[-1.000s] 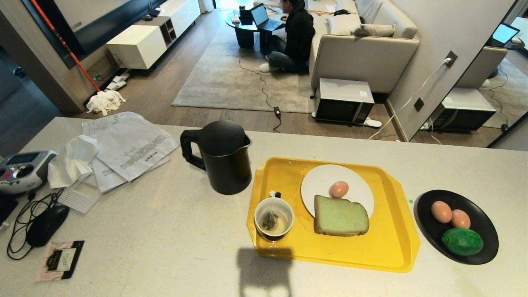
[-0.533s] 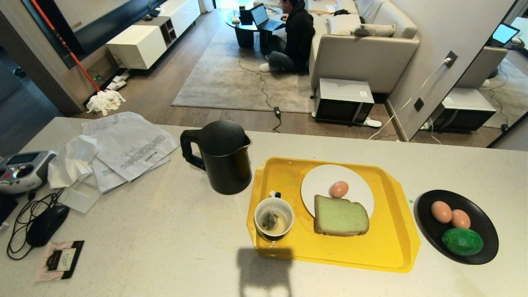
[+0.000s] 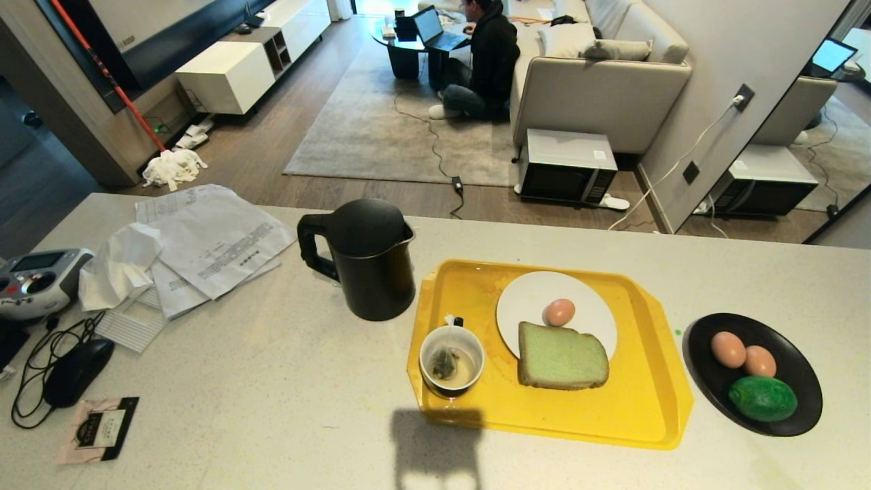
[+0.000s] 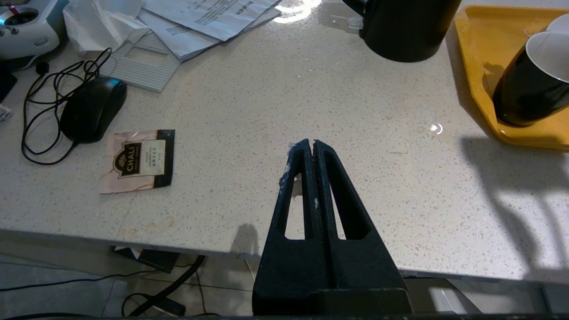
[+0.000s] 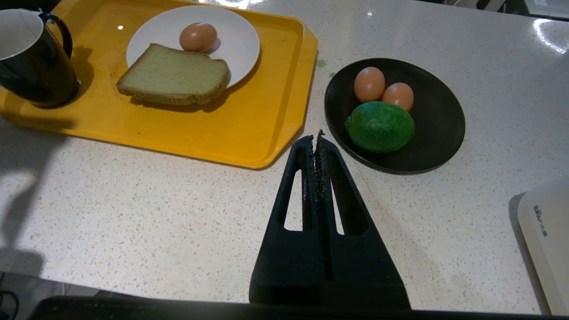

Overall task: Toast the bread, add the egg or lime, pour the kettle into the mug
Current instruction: Pick up the kettle

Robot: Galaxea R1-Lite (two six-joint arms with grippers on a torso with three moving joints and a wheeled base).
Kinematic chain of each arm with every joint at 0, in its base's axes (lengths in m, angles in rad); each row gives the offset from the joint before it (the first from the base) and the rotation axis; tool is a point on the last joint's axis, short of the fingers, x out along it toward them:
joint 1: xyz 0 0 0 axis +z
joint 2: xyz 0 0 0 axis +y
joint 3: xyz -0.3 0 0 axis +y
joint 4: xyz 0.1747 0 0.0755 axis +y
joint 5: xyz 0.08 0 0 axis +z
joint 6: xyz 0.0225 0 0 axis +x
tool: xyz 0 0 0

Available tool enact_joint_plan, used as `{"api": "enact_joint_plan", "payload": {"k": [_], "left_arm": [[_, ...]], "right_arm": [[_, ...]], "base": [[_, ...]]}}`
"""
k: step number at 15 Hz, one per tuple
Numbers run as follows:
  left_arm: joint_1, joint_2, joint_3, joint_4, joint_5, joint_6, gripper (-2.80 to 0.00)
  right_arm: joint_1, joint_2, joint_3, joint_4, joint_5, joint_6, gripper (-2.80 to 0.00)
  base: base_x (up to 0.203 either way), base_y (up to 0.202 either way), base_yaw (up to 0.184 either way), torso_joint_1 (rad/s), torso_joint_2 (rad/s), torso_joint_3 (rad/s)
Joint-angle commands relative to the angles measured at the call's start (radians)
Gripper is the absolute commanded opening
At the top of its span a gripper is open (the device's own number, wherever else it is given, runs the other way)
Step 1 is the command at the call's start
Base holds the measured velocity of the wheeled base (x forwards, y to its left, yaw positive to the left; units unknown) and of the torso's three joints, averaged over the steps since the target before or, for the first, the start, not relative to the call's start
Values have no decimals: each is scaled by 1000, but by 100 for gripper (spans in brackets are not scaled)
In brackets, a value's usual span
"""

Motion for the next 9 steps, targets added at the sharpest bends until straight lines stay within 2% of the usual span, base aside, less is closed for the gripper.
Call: {"api": "enact_joint_plan", "payload": {"k": [1,4,9], "left_arm": [[1,0,0,0,0,1,-280],[1,0,0,0,0,1,-280],[1,-1,0,0,0,1,-280]], "right_arm": [[0,1,2,0,0,-1,-280],[0,1,2,0,0,-1,-280],[0,1,2,0,0,-1,-280]], "base": [[0,0,0,0,0,0],[0,0,0,3,3,39],[0,0,0,1,3,175]]}}
